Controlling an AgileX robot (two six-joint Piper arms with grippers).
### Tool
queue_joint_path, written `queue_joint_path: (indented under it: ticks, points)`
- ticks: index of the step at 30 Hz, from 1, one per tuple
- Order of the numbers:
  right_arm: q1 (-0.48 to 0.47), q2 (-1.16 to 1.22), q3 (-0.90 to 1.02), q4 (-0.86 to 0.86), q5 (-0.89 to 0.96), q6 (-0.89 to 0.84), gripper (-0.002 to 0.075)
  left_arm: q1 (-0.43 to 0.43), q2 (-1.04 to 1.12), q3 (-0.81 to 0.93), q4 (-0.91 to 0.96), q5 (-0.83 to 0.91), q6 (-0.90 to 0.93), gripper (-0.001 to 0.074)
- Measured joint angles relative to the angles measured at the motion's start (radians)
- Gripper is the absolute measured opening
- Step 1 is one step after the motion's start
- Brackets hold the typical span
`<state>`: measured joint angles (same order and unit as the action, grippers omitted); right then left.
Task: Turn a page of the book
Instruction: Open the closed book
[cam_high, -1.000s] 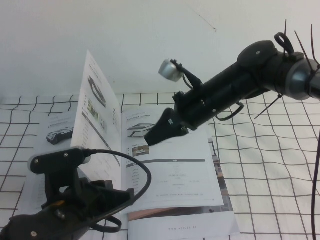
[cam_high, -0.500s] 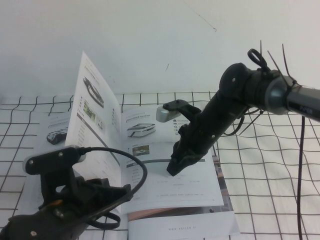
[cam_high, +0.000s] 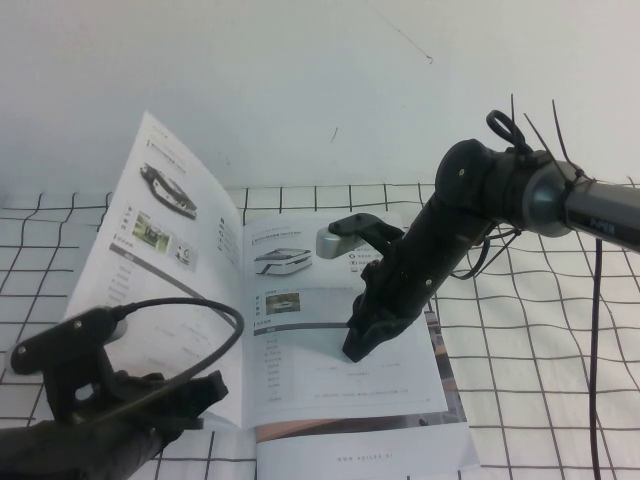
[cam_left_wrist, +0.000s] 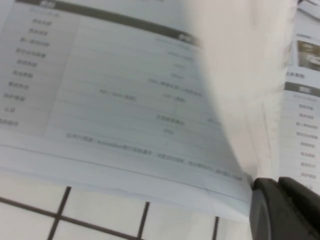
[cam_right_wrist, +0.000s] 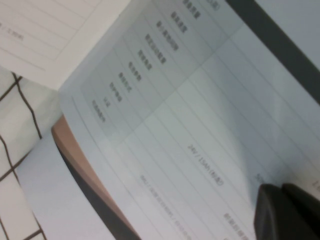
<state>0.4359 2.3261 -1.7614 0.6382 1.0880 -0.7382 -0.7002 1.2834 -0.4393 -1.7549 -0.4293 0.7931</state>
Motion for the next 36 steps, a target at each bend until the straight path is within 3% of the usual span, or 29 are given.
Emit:
queue_joint_path:
  ticks: [12, 24, 36]
  points:
    - [0.0, 0.0, -0.002, -0.005, 0.0, 0.003, 0.0001, 0.153, 0.0, 0.009, -0.002, 0.148, 0.035, -0.0002]
    - [0.0, 0.0, -0.002, -0.006, 0.006, 0.003, 0.0001, 0.172, 0.0, -0.01, 0.007, 0.447, 0.146, -0.0002]
    - [0.0, 0.0, -0.002, -0.012, 0.012, 0.003, 0.0001, 0.193, 0.098, -0.241, 0.013, 0.261, 0.4, -0.0002]
